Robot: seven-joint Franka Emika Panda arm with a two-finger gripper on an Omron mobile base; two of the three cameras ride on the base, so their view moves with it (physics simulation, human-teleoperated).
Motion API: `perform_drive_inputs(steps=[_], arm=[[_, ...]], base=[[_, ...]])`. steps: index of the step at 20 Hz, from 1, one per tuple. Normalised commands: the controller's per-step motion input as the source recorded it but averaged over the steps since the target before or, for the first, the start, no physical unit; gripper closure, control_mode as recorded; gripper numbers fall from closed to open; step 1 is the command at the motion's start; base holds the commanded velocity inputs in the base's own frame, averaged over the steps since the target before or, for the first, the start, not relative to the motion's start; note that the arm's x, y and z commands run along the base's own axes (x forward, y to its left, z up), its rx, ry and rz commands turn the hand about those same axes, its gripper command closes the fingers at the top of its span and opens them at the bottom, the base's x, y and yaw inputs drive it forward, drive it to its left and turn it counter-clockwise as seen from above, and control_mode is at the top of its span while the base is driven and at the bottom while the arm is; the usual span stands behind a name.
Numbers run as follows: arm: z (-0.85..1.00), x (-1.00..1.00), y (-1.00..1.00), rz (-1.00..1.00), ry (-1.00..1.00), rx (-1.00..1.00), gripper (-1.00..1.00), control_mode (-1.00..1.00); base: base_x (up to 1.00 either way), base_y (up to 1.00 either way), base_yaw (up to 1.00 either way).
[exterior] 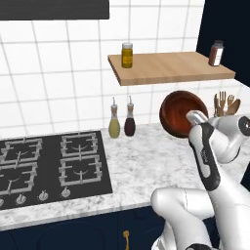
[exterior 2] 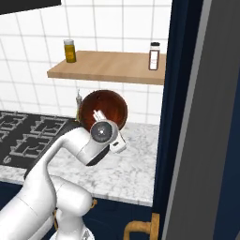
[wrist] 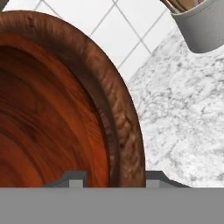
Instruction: Pick up the bowls on the counter and stack them on top of one another in the open cabinet. Place the smaller bowl on top of the larger bowl.
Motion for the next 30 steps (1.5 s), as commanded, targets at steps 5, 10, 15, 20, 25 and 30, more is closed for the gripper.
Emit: perform_drive_inputs(steps=[5, 10, 15, 20, 25, 30], arm=[[1.0, -0.75, 0.0, 0.0, -0.09, 0.03, 1.0, -1.0], [1.0, -0.12, 0.0, 0.0, -0.05, 0.04, 1.0, -1.0], [1.0, 0.47, 0.0, -0.02, 0.05, 0.07, 1.0, -1.0], [0.78, 0.96, 0.0, 0.0, 0.33, 0.05, 1.0, -1.0], [0.51, 1.0, 0.0, 0.0, 0.25, 0.03, 1.0, -1.0], [0.18, 0.93, -0.05, -0.02, 0.05, 0.09, 1.0, -1.0]], base=[[0.0, 0.0, 0.0], [0.0, 0.0, 0.0], [0.0, 0.0, 0.0], [0.0, 0.0, 0.0], [0.0, 0.0, 0.0], [0.0, 0.0, 0.0]])
